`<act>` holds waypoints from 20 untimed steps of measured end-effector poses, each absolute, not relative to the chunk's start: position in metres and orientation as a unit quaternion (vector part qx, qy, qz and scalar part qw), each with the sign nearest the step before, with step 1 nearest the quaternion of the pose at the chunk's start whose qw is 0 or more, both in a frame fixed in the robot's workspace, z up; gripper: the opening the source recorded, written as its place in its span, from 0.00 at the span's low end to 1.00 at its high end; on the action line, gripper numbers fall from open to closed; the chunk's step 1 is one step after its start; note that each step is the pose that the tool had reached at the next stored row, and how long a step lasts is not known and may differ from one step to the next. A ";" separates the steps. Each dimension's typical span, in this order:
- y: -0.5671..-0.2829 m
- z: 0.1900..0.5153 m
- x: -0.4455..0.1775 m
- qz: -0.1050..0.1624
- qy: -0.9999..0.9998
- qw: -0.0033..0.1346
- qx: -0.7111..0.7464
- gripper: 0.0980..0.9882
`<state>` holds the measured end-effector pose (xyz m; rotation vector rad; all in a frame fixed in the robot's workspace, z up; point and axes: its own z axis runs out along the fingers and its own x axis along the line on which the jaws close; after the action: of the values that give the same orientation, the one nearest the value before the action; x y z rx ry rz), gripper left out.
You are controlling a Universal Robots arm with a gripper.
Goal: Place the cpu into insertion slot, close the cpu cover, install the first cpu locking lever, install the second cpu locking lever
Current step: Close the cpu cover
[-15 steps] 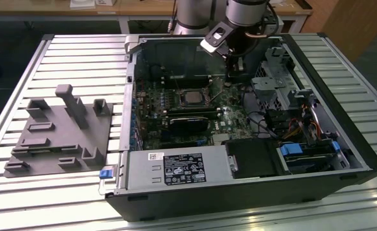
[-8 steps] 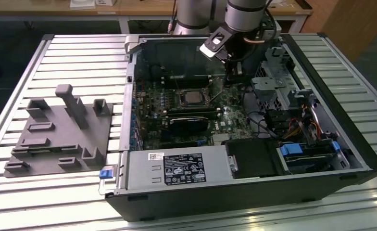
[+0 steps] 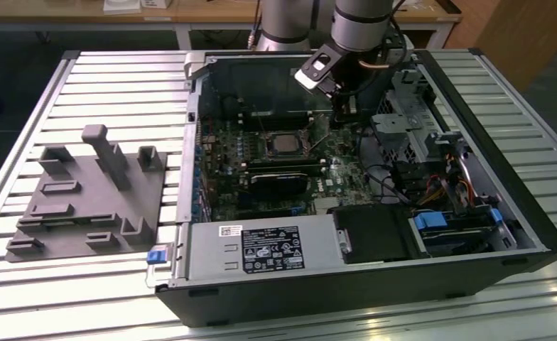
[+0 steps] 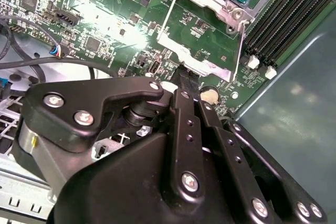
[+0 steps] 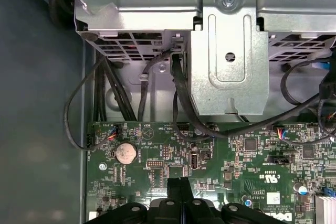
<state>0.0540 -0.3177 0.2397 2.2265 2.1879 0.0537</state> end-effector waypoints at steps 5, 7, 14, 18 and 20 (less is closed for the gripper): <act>-0.318 0.240 0.051 0.017 0.701 0.010 0.713 0.01; -0.318 0.239 0.049 0.017 0.701 0.010 0.713 0.01; -0.318 0.239 0.038 0.017 0.701 0.010 0.713 0.01; -0.318 0.239 0.033 0.017 0.701 0.010 0.713 0.01; -0.318 0.239 0.031 0.017 0.701 0.010 0.713 0.01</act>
<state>0.0311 -0.3177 0.2391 2.2265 2.1880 0.0540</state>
